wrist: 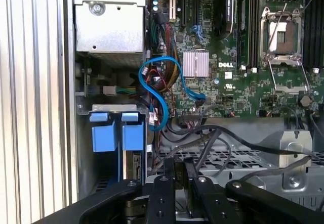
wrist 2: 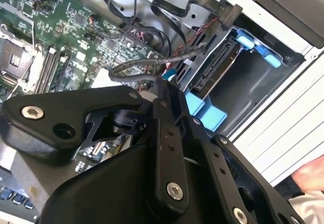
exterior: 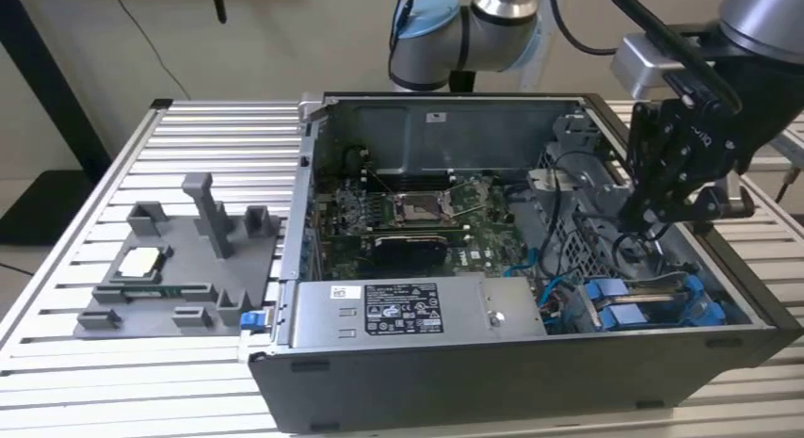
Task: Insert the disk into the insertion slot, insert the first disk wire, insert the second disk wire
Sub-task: 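Insert the first disk wire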
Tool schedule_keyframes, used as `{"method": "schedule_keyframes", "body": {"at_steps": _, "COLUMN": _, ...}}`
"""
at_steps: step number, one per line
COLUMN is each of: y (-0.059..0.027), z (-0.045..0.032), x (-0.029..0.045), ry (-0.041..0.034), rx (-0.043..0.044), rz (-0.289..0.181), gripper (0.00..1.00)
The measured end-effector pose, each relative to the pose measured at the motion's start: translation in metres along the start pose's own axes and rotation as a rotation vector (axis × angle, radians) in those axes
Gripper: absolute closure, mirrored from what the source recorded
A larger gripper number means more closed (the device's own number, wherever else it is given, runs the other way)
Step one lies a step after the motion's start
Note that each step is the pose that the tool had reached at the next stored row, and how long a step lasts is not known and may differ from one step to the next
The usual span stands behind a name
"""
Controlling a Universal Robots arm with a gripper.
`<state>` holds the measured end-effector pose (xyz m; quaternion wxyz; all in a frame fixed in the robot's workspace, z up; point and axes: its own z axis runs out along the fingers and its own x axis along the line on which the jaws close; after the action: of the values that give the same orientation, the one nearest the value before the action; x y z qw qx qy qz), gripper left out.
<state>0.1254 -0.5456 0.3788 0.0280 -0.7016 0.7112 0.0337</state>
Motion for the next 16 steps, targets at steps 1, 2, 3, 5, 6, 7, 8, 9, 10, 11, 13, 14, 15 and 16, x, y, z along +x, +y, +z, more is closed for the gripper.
{"method": "schedule_keyframes", "body": {"at_steps": 1, "y": -0.0002, "z": 0.0004, "x": 0.0001, "ry": 0.0043, "rx": 0.0, "rz": 0.0, "gripper": 0.81}}
{"method": "schedule_keyframes", "body": {"at_steps": 2, "y": -0.0004, "z": 0.0009, "x": 0.0001, "ry": 0.0089, "rx": 0.0001, "rz": 0.0, "gripper": 0.81}}
{"method": "schedule_keyframes", "body": {"at_steps": 3, "y": -0.0006, "z": 0.0014, "x": 0.0001, "ry": 0.0135, "rx": 0.0002, "rz": 0.0, "gripper": 0.81}}
{"method": "schedule_keyframes", "body": {"at_steps": 5, "y": -0.0009, "z": 0.0023, "x": 0.0002, "ry": 0.0214, "rx": 0.0004, "rz": 0.0, "gripper": 0.81}}
{"method": "schedule_keyframes", "body": {"at_steps": 6, "y": -0.0009, "z": 0.0024, "x": 0.0003, "ry": 0.022, "rx": 0.0004, "rz": 0.0, "gripper": 0.81}}
{"method": "schedule_keyframes", "body": {"at_steps": 7, "y": -0.001, "z": 0.0023, "x": 0.0003, "ry": 0.022, "rx": 0.0004, "rz": 0.0, "gripper": 0.81}}
{"method": "schedule_keyframes", "body": {"at_steps": 8, "y": -0.001, "z": 0.0023, "x": 0.0003, "ry": 0.0221, "rx": 0.0004, "rz": 0.0, "gripper": 0.81}}
{"method": "schedule_keyframes", "body": {"at_steps": 9, "y": -0.001, "z": 0.0023, "x": 0.0003, "ry": 0.0222, "rx": 0.0004, "rz": 0.0, "gripper": 0.81}}
{"method": "schedule_keyframes", "body": {"at_steps": 10, "y": -0.001, "z": 0.0023, "x": 0.0002, "ry": 0.0222, "rx": 0.0004, "rz": 0.0, "gripper": 0.81}}
{"method": "schedule_keyframes", "body": {"at_steps": 11, "y": -0.001, "z": 0.0024, "x": 0.0002, "ry": 0.0221, "rx": 0.0004, "rz": 0.0, "gripper": 0.81}}
{"method": "schedule_keyframes", "body": {"at_steps": 13, "y": -0.001, "z": 0.0024, "x": 0.0002, "ry": 0.0222, "rx": 0.0004, "rz": 0.0, "gripper": 0.81}}
{"method": "schedule_keyframes", "body": {"at_steps": 14, "y": -0.001, "z": 0.0023, "x": 0.0002, "ry": 0.0222, "rx": 0.0004, "rz": 0.0, "gripper": 0.81}}
{"method": "schedule_keyframes", "body": {"at_steps": 15, "y": -0.001, "z": 0.0024, "x": 0.0002, "ry": 0.0222, "rx": 0.0004, "rz": 0.0, "gripper": 0.81}}
{"method": "schedule_keyframes", "body": {"at_steps": 16, "y": -0.001, "z": 0.0024, "x": 0.0002, "ry": 0.0223, "rx": 0.0004, "rz": 0.0, "gripper": 0.81}}
